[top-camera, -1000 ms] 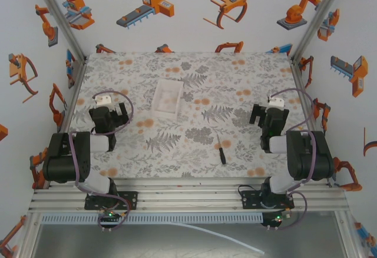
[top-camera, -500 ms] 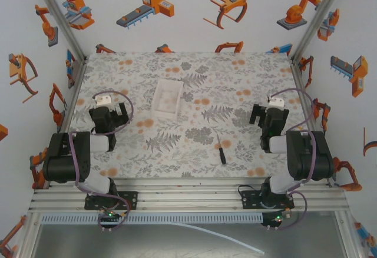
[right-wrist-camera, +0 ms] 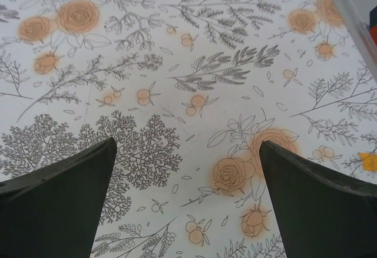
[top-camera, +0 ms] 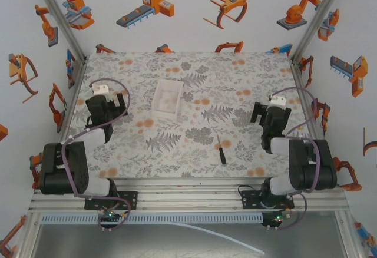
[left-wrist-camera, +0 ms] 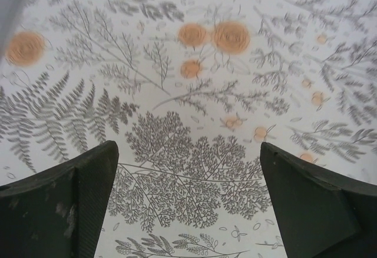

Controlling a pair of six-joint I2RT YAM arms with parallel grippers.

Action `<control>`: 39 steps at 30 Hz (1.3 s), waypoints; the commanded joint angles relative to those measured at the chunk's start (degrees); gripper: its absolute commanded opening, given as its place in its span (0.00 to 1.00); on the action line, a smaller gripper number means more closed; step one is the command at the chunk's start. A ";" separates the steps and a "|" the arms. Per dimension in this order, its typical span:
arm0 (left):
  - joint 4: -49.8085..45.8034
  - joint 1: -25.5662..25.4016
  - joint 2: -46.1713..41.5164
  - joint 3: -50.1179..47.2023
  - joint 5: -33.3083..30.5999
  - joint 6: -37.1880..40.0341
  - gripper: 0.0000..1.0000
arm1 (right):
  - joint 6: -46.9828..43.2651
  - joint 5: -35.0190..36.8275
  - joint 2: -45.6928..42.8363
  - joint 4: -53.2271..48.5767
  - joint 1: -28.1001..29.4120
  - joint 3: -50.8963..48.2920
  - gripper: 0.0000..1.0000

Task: Put the screwdriver in the bin

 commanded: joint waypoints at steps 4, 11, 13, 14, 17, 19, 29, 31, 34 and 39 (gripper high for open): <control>-29.13 -0.44 -6.69 11.43 -1.18 2.42 0.97 | 4.53 3.37 -15.66 -21.84 1.62 7.32 0.99; -54.50 -0.44 -11.82 22.26 7.30 6.52 0.97 | 29.69 -4.80 -30.09 -68.67 3.24 23.12 0.99; -61.66 -0.70 -12.61 25.36 12.17 6.97 0.97 | 33.50 -11.17 -38.11 -67.83 3.42 17.76 0.99; -64.53 -0.76 -12.58 26.66 13.97 6.79 0.97 | 35.96 -12.76 -41.99 -66.95 3.55 14.80 0.99; -72.44 -1.37 -12.40 30.94 19.49 6.89 0.97 | 39.77 -13.68 -49.94 -71.15 4.83 10.85 0.99; -76.86 -1.95 -12.45 33.16 22.27 8.21 0.97 | 38.90 -12.04 -50.75 -77.20 7.04 11.41 0.99; -82.49 -3.69 -17.06 33.90 20.88 14.31 0.97 | 34.46 -5.84 -32.21 -84.86 27.87 18.46 0.96; -82.50 -3.74 -18.05 33.85 20.08 14.06 0.97 | 35.66 -4.25 -27.45 -83.71 32.09 19.42 0.92; -82.81 -3.78 -19.12 33.64 19.69 13.44 0.97 | 36.98 -2.92 -20.73 -81.86 37.90 21.26 0.86; -83.04 -3.82 -20.96 32.37 19.53 12.57 0.97 | 40.30 -2.11 -13.18 -78.34 44.04 21.27 0.79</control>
